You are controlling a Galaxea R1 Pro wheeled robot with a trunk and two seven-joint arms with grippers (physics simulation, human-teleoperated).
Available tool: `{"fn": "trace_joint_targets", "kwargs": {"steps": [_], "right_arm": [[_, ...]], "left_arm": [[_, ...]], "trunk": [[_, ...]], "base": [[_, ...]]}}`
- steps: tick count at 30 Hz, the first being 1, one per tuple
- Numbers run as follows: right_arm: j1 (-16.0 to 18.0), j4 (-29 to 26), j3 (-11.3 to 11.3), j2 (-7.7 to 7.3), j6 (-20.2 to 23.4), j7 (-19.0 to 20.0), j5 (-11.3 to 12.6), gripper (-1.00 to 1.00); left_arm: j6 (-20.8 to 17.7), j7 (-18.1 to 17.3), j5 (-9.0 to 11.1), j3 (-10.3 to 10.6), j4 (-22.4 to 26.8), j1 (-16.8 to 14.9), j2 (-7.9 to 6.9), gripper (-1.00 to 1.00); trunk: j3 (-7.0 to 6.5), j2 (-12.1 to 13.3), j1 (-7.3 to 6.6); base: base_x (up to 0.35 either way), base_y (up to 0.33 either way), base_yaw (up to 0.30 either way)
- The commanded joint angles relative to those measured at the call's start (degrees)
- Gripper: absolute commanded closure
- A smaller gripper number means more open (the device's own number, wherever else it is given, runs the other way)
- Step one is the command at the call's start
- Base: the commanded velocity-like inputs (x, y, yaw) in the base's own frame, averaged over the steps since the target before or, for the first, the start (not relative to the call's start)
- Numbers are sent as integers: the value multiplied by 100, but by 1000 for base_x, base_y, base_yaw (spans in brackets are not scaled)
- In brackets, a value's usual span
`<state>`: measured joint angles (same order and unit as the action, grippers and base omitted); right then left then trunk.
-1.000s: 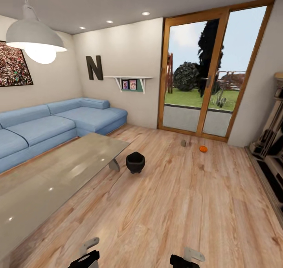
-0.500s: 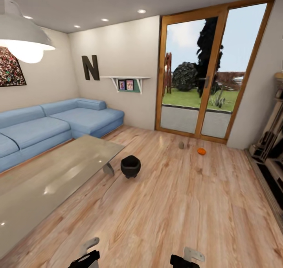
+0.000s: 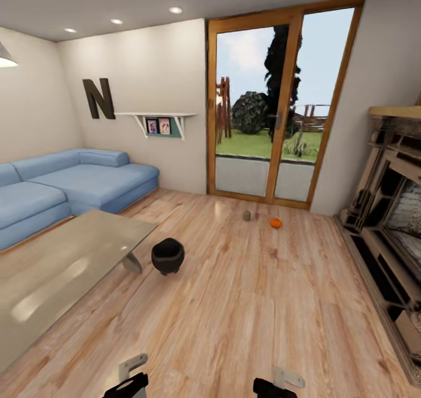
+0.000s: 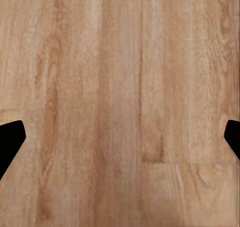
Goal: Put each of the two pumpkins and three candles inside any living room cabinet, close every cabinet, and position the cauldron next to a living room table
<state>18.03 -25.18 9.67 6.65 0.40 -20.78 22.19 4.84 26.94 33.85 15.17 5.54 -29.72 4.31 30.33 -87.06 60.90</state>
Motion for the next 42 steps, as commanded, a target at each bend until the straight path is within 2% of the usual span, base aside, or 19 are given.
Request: {"fn": "trace_joint_targets", "kwargs": {"steps": [1, 8, 17, 42], "right_arm": [[5, -4, 50, -4, 4, -43, 47, -100], [1, -4, 52, 3, 4, -43, 40, -100], [-1, 7, 63, -3, 4, -40, -25, -100], [2, 180, 105, 1, 4, -40, -48, -100]], "left_arm": [[25, 22, 61, 48, 0, -1, 0, -100], [25, 22, 61, 48, 0, 4, 0, -100], [25, 22, 61, 48, 0, 10, 0, -100], [25, 22, 61, 48, 0, 10, 0, -100]], "trunk": [[10, -3, 2], [22, -3, 2], [23, -3, 2], [23, -3, 2]], "base": [[242, -195, -260], [243, -179, -270], [323, -20, -255], [339, 30, -10]]}}
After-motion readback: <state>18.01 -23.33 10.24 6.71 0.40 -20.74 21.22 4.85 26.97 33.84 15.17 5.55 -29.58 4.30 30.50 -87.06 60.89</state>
